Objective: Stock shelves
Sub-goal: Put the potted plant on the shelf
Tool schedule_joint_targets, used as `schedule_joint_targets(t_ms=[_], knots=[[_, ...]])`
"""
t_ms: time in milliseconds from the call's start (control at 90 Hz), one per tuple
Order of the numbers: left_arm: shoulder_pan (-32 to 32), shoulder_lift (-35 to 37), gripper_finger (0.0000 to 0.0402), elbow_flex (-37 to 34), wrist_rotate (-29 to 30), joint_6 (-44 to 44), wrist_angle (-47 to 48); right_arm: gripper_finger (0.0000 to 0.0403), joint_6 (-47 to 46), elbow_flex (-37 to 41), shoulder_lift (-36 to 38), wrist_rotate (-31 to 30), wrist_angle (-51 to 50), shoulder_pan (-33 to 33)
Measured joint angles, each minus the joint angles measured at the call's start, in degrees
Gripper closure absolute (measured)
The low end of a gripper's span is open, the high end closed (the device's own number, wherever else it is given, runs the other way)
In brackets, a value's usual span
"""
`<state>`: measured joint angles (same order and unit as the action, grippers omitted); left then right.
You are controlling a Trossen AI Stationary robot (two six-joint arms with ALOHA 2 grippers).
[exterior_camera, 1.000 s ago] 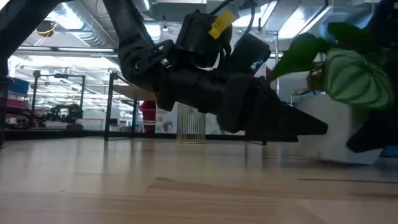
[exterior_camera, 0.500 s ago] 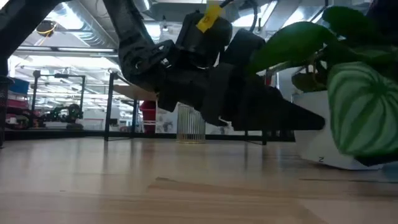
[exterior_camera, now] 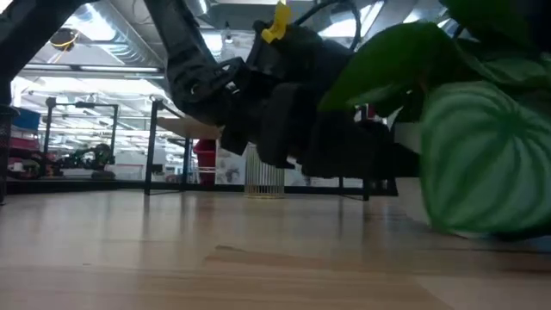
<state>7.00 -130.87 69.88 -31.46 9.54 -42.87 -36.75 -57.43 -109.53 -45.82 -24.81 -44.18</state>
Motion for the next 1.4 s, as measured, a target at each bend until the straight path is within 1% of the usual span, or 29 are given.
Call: schedule_joint_targets(t_ms=[289, 456, 589, 711, 778, 956, 1056, 1133, 1222, 1289, 1400], knots=[[-0.26, 0.0, 0.0102, 0.1, -5.55, -1.98, -0.02, 0.0052, -0.02, -0.02, -0.07, -0.87, 1.25, 0.68], [-0.26, 0.0, 0.0103, 0.1, -6.82, -2.29, 0.57, 0.0052, -1.11, 0.0, -0.07, -0.51, 2.54, 0.71], [-1.01, -0.1, 0.0103, 0.1, -7.43, -2.87, 2.98, 0.0052, -8.89, 0.0, -0.07, 1.17, 2.26, 0.72], [-1.78, -0.35, 0.0103, -0.06, -8.47, -3.42, 5.56, 0.0052, -17.29, 0.03, -0.07, 5.06, 1.41, 0.76], [-2.19, -0.35, 0.0103, -0.06, -9.02, -3.52, 6.17, 0.0052, -21.78, 0.05, -0.07, 6.21, 1.0, 0.61], [-2.73, -0.32, 0.0103, -0.06, -9.67, -3.4, 7.92, 0.0052, -31.6, 0.13, -0.05, 5.15, -1.99, -1.71], [-2.77, 0.04, 0.0103, -0.08, -9.57, -3.32, 8.72, 0.0052, -37.26, 0.17, -0.03, 4.48, -4.42, -3.14], [-2.63, 0.04, 0.0103, -0.14, -9.09, -3.53, 7.76, 0.0052, -39.41, 0.18, -0.03, 3.76, -4.48, -3.89], [-2.1, 0.04, 0.0103, -0.14, -5.43, -2.71, 7.21, 0.0052, -39.54, 0.18, -0.03, 3.41, -3.61, -4.13], [-1.64, 0.05, 0.0103, -0.14, -3.36, 0.99, 7.82, 0.0052, -39.54, 0.18, -0.03, 3.43, -3.55, -4.11], [-0.92, 0.04, 0.0103, -0.14, -2.55, 8.12, 8.28, 0.0052, -39.4, 0.18, -0.03, 3.88, -3.6, -4.05]])
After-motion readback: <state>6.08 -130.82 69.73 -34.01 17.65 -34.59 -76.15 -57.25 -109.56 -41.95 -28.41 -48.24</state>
